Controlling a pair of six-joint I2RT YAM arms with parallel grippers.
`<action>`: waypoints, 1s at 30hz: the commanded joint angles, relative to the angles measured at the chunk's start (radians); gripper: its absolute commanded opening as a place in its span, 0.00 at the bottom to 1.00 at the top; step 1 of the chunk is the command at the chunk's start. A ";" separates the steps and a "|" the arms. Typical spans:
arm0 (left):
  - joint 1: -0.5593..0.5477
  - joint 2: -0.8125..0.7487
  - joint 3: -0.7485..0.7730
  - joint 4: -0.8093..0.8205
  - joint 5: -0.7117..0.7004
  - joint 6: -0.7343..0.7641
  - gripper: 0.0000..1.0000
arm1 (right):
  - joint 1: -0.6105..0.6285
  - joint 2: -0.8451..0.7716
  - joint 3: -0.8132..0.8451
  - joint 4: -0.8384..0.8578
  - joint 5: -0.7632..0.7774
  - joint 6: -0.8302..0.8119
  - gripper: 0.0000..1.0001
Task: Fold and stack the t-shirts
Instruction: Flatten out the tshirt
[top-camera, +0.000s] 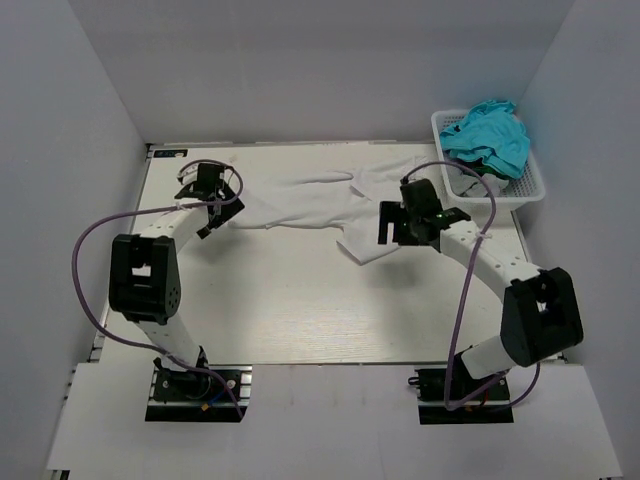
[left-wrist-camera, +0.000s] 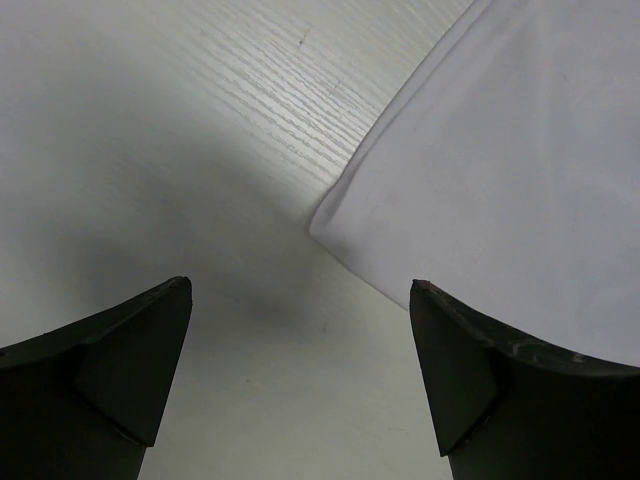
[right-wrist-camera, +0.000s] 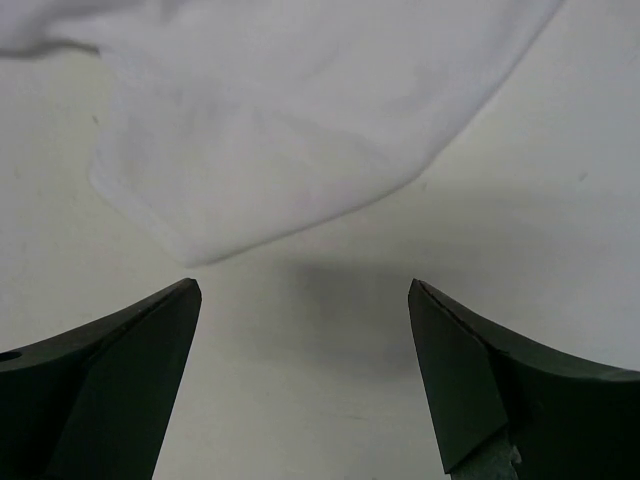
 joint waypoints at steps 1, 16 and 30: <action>0.005 0.044 0.005 0.061 0.071 -0.010 1.00 | 0.018 0.045 -0.025 -0.033 -0.090 0.169 0.90; -0.004 0.172 0.013 0.116 0.128 0.020 0.67 | 0.046 0.262 -0.007 0.081 -0.030 0.393 0.86; -0.024 0.040 -0.007 0.168 0.176 0.072 0.00 | 0.052 0.310 0.021 0.191 0.098 0.453 0.00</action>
